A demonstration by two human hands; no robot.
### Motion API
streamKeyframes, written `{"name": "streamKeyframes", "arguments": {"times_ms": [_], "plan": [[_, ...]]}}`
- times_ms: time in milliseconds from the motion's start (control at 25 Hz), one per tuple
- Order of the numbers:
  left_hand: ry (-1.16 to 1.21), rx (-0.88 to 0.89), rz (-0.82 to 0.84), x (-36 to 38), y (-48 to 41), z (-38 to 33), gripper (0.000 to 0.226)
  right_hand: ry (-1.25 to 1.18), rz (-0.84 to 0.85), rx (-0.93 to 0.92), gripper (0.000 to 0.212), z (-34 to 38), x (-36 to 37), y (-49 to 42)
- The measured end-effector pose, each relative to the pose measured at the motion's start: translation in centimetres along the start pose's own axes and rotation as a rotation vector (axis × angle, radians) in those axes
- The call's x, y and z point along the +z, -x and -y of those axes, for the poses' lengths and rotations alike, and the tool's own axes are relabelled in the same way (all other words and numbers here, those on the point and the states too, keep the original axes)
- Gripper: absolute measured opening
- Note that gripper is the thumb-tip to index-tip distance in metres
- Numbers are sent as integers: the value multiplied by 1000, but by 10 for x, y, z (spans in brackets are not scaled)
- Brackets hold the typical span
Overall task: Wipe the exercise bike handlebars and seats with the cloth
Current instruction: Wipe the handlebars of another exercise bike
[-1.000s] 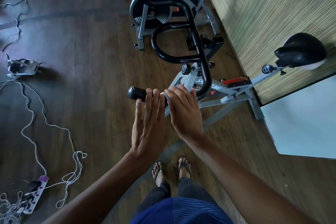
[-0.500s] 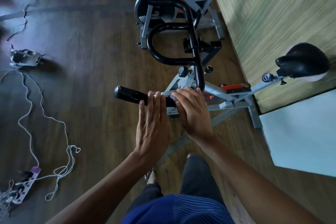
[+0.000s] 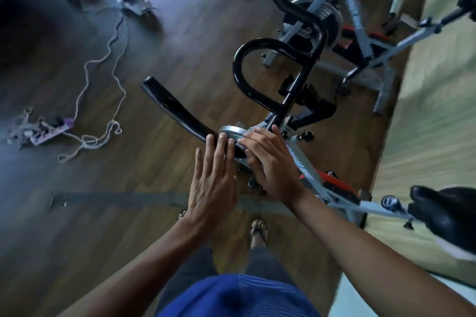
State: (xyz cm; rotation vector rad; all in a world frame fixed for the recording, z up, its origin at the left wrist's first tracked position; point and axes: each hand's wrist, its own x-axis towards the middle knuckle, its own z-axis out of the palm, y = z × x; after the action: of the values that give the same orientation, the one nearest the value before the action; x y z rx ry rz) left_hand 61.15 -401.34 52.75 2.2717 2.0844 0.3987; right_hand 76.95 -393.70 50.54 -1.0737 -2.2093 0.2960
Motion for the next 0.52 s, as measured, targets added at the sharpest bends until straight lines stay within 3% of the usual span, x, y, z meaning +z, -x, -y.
{"name": "streamKeyframes", "arguments": {"times_ms": [200,520], "plan": [[23,-129,14,4,3,-32,77,-31,132,-170,28,-40,-16,-13],[-13,-169,40,5,-1,-47,71,-55,154,-214,34,-82,-29,-23]]}}
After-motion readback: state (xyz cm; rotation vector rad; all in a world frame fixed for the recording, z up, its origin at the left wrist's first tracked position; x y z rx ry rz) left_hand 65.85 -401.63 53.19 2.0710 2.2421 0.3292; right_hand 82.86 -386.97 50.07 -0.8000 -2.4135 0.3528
